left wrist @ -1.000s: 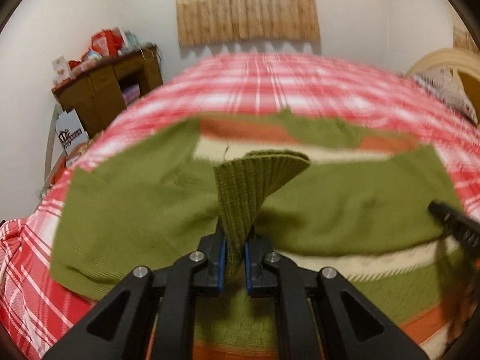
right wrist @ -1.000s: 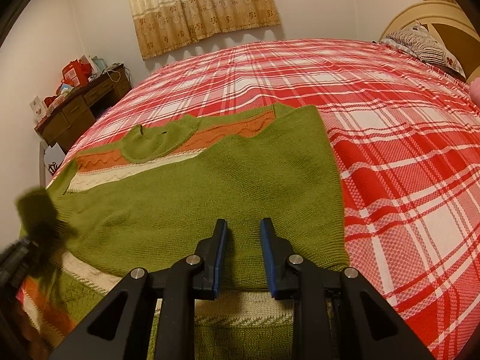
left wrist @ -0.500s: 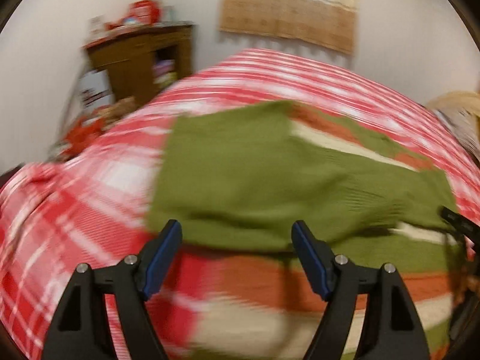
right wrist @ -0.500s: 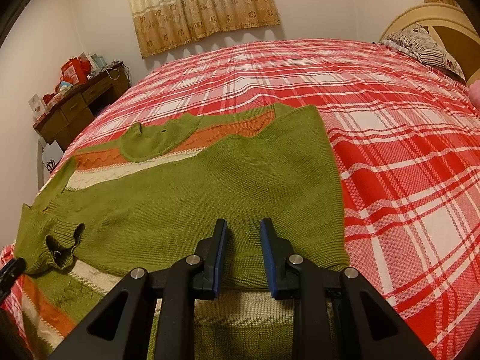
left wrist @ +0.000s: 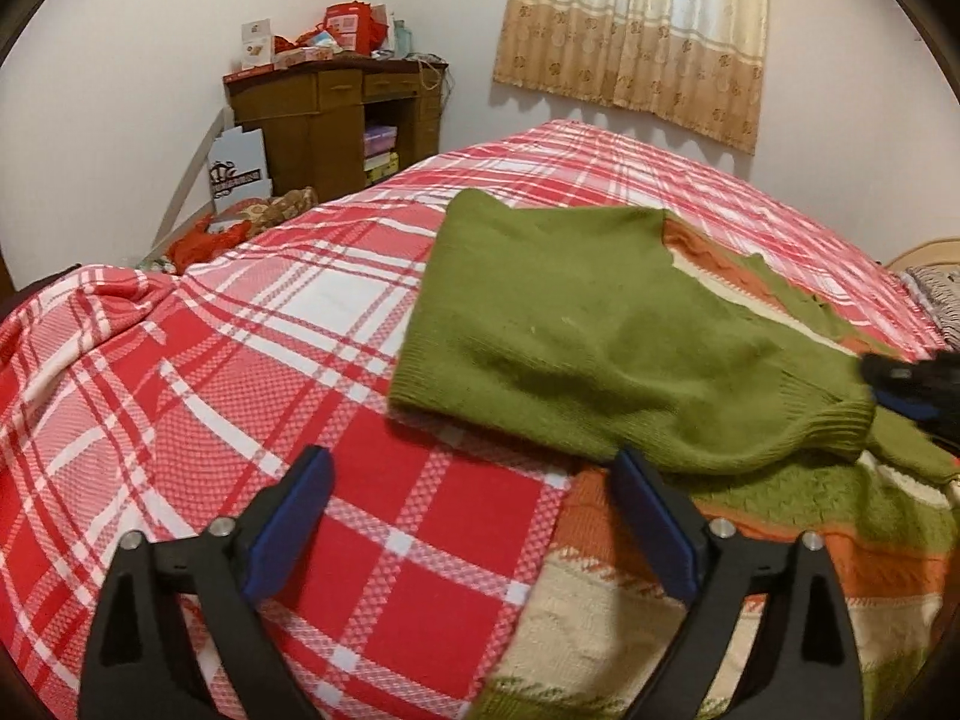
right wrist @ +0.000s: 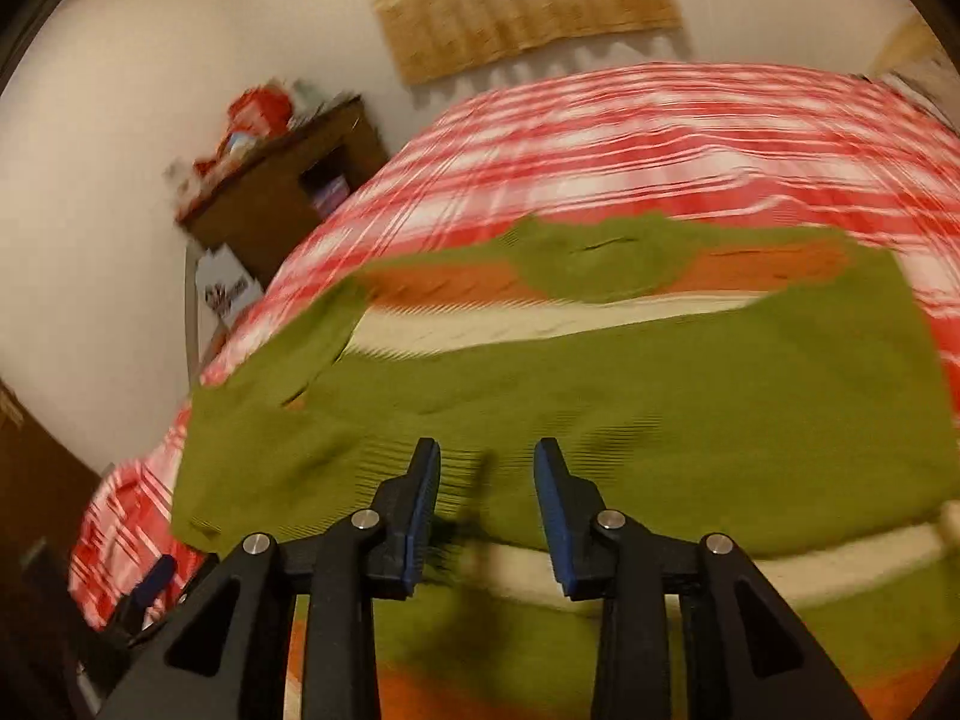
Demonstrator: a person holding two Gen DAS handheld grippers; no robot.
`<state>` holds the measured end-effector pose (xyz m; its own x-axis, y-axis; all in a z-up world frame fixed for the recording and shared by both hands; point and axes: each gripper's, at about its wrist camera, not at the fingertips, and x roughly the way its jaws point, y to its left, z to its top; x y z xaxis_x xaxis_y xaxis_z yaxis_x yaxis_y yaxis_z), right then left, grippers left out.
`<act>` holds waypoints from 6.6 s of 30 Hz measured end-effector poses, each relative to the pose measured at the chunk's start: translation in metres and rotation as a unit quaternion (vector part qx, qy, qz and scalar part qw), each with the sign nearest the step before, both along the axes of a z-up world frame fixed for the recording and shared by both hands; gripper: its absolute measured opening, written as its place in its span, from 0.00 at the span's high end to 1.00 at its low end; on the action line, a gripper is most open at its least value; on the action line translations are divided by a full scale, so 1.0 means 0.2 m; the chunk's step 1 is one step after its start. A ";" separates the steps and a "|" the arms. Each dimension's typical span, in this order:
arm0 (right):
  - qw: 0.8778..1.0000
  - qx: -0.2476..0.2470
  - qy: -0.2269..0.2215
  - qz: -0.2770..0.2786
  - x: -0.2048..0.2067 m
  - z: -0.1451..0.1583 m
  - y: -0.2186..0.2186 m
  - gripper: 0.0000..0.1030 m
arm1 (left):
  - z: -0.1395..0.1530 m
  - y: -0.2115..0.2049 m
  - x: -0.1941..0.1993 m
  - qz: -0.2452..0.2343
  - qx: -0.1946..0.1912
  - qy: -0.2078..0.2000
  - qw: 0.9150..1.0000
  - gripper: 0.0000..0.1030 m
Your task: Fold small clothes
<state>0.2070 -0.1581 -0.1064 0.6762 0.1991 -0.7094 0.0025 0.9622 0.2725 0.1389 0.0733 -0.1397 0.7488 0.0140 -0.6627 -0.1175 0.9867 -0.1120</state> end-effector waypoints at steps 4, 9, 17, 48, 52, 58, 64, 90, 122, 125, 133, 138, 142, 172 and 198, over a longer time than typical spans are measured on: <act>0.998 -0.066 0.003 0.006 0.04 -0.09 0.17 0.67 | 0.00 0.02 0.02 -0.007 -0.002 0.000 1.000 0.00; 0.993 -0.113 -0.015 0.027 0.01 -0.08 0.24 0.93 | 0.00 0.02 0.05 -0.005 0.010 0.002 1.000 0.00; 0.988 -0.129 -0.085 0.029 -0.03 0.20 0.26 0.96 | -0.01 0.03 0.05 -0.006 0.006 0.001 1.000 0.00; 0.945 -0.200 0.027 -0.258 -0.13 0.03 -0.87 0.83 | -0.01 0.05 0.05 -0.004 0.013 0.003 1.000 0.00; 0.951 -0.141 -0.015 -0.275 -0.27 0.12 -0.96 0.83 | -0.01 0.05 0.04 -0.004 0.013 0.003 1.000 0.00; 0.978 -0.061 -0.023 -0.197 -0.26 0.12 -0.86 0.83 | -0.01 0.04 0.04 -0.004 0.013 0.003 1.000 0.00; 0.986 -0.056 -0.022 -0.154 -0.14 0.06 -0.67 0.83 | -0.01 0.04 0.04 -0.004 0.014 0.003 1.000 0.00; 0.992 -0.063 -0.007 -0.112 -0.15 -0.08 -0.68 0.82 | 0.06 0.00 0.37 0.005 0.053 0.072 0.996 0.00; 0.989 -0.069 -0.003 -0.129 -0.01 -0.09 -0.73 0.81 | 0.09 -0.39 0.64 -0.021 0.134 0.063 0.989 0.00; 0.989 -0.068 -0.002 -0.129 0.00 -0.08 -0.72 0.81 | 0.09 -0.37 0.65 -0.023 0.116 0.067 0.991 0.00; 0.981 -0.142 0.048 -0.121 -0.09 -0.02 -0.61 0.78 | 0.16 -0.37 0.31 -0.094 0.131 0.055 0.985 0.00; 0.993 -0.072 -0.003 -0.091 -0.54 0.11 -0.53 0.78 | 0.18 -0.21 -0.03 -0.142 0.122 0.034 0.982 0.00; 0.992 -0.074 -0.056 -0.088 -0.93 0.22 -0.48 0.70 | 0.16 -0.05 -0.26 -0.160 0.106 0.045 0.980 0.00; 0.992 -0.065 0.059 -0.095 -1.86 -0.13 -0.39 0.61 | -0.03 0.11 -0.85 -0.265 -0.009 0.126 0.956 0.24; 0.992 0.114 -0.003 -0.052 -1.58 0.14 -0.52 0.92 | 0.24 0.11 -0.73 -0.293 -0.024 0.080 0.952 0.84</act>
<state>-0.1097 -0.2614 -0.0789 0.7060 0.2834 -0.6490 0.0955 0.8700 0.4837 -0.0071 0.0952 -0.0926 0.5080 -0.4094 -0.7578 0.4332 0.8819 -0.1860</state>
